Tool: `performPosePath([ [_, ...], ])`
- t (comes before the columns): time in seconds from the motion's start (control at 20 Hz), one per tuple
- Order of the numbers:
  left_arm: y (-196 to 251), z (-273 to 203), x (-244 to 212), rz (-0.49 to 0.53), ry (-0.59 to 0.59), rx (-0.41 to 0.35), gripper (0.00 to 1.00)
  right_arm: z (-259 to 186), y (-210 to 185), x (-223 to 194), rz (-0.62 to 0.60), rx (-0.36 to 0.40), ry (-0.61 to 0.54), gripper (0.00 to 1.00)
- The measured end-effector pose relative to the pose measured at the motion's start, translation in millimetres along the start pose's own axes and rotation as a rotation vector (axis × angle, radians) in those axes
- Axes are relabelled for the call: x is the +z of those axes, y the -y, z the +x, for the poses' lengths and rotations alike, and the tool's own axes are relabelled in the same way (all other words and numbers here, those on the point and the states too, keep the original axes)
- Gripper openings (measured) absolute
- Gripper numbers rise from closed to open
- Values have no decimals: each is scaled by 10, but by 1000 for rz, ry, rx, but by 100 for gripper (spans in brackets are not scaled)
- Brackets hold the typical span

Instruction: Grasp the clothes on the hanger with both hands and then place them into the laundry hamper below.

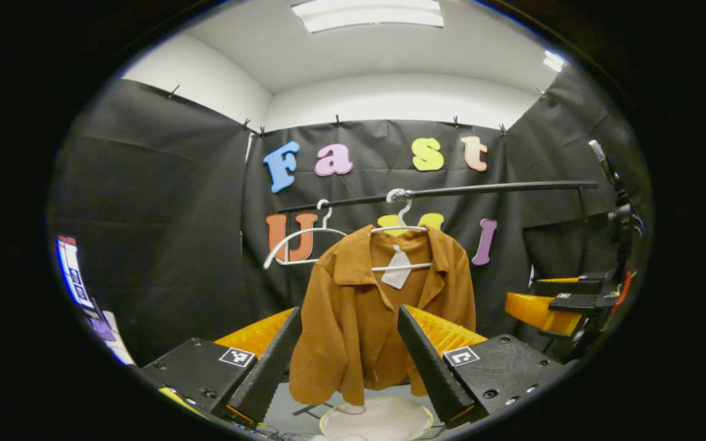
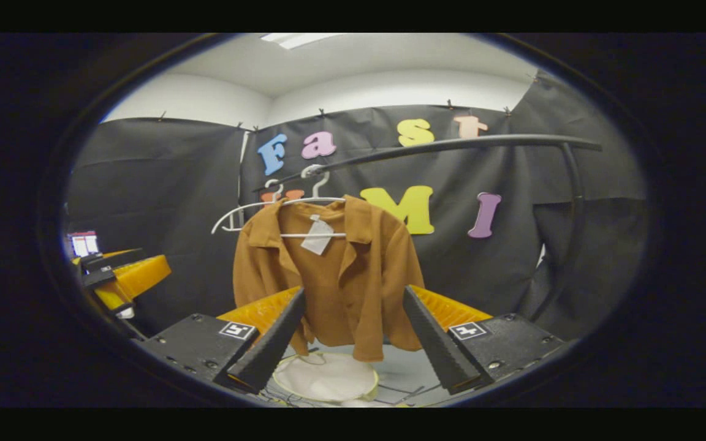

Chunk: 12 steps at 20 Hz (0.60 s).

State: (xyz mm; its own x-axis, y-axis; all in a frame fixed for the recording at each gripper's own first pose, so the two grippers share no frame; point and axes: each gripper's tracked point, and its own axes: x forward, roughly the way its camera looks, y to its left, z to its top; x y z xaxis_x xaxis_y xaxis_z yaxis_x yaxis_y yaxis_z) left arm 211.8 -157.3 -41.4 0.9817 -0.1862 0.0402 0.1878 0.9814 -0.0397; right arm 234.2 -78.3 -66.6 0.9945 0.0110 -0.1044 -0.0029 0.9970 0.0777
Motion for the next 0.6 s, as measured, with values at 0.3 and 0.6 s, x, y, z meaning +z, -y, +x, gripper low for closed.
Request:
performPosePath([
  [0.3,232,1087,-148,-12,17,4,97,1157,195,81,-21,48,7,100],
  [0.6,108,1742,-273,28,4,91,91,1967,199,142,-14,80,10,100],
])
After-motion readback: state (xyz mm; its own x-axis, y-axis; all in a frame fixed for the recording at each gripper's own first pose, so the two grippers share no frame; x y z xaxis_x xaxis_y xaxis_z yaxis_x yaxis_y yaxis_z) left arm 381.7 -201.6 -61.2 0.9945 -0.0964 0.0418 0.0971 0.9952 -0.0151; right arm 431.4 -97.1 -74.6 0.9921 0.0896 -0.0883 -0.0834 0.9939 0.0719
